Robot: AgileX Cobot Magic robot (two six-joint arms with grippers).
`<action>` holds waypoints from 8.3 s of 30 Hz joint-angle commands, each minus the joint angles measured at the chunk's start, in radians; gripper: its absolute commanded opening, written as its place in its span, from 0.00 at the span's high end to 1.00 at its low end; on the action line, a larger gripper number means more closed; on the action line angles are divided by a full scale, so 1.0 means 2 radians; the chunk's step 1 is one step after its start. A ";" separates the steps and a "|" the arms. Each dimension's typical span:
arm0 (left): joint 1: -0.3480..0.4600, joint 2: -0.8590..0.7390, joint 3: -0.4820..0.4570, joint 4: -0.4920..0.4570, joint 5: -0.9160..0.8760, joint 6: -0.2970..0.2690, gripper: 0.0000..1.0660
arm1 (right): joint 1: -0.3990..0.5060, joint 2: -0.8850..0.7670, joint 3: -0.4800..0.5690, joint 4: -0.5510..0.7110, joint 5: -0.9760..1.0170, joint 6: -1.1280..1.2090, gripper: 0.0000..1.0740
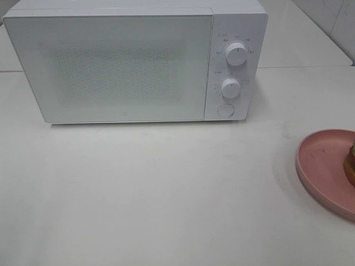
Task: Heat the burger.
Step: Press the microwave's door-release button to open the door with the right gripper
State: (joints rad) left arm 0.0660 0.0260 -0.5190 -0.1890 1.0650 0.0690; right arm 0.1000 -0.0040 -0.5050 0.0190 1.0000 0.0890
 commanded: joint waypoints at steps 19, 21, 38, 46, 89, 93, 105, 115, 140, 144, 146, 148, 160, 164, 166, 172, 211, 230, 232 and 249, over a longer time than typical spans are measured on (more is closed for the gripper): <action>0.000 -0.002 0.002 0.000 -0.001 -0.002 0.08 | -0.005 -0.010 0.001 0.000 -0.004 -0.005 0.30; 0.000 -0.002 0.002 0.000 -0.001 -0.002 0.08 | -0.005 -0.010 0.001 0.000 -0.005 -0.001 0.30; 0.000 -0.002 0.002 0.000 -0.001 -0.002 0.08 | -0.005 0.091 -0.013 0.000 -0.131 0.010 0.30; 0.000 -0.002 0.002 0.000 -0.001 -0.002 0.08 | -0.005 0.149 0.007 0.000 -0.211 0.010 0.30; 0.000 -0.002 0.002 0.000 -0.001 -0.002 0.08 | 0.010 0.549 0.059 -0.015 -0.752 0.001 0.30; 0.000 -0.002 0.002 0.000 -0.001 -0.002 0.08 | 0.051 0.602 0.059 0.022 -0.847 -0.057 0.30; 0.000 -0.002 0.002 0.000 -0.001 -0.002 0.08 | 0.175 0.720 0.059 0.209 -1.007 -0.197 0.30; 0.000 -0.002 0.002 0.000 -0.001 -0.002 0.08 | 0.253 0.782 0.059 0.267 -1.086 -0.197 0.30; 0.000 -0.002 0.002 0.000 -0.001 -0.002 0.08 | 0.303 0.899 0.059 0.312 -1.133 -0.159 0.30; 0.000 -0.002 0.002 0.000 -0.001 -0.002 0.08 | 0.303 0.899 0.059 0.312 -1.133 -0.148 0.30; 0.000 -0.002 0.002 0.000 -0.001 -0.002 0.08 | 0.303 0.899 0.059 0.312 -1.133 -0.138 0.30; 0.000 -0.002 0.002 0.000 -0.001 -0.002 0.08 | 0.303 0.899 0.059 0.312 -1.133 -0.107 0.30; 0.000 -0.002 0.002 0.000 -0.001 -0.002 0.08 | 0.303 0.899 0.059 0.312 -1.130 0.175 0.30; 0.000 -0.002 0.002 0.000 -0.001 -0.002 0.08 | 0.303 0.899 0.059 0.313 -1.129 0.288 0.33; 0.000 -0.002 0.002 0.000 -0.001 -0.002 0.08 | 0.303 0.899 0.059 0.314 -1.129 0.351 0.36; 0.000 -0.002 0.002 0.000 -0.001 -0.002 0.08 | 0.303 0.899 0.059 0.314 -1.129 0.498 0.50; 0.000 -0.002 0.002 0.001 -0.001 -0.002 0.08 | 0.301 0.967 0.010 0.334 -1.076 0.655 1.00; 0.000 -0.002 0.002 0.001 -0.001 -0.002 0.08 | 0.272 1.032 -0.079 0.327 -1.037 0.659 1.00; 0.000 -0.002 0.002 0.001 -0.001 -0.002 0.08 | 0.269 1.039 -0.088 0.327 -1.036 0.659 1.00; 0.000 -0.002 0.002 0.001 -0.001 -0.002 0.08 | 0.242 1.063 -0.148 0.328 -0.993 0.617 1.00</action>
State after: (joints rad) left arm 0.0660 0.0260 -0.5190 -0.1880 1.0650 0.0690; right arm 0.5880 2.1190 -0.7930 0.6820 -0.9990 1.3330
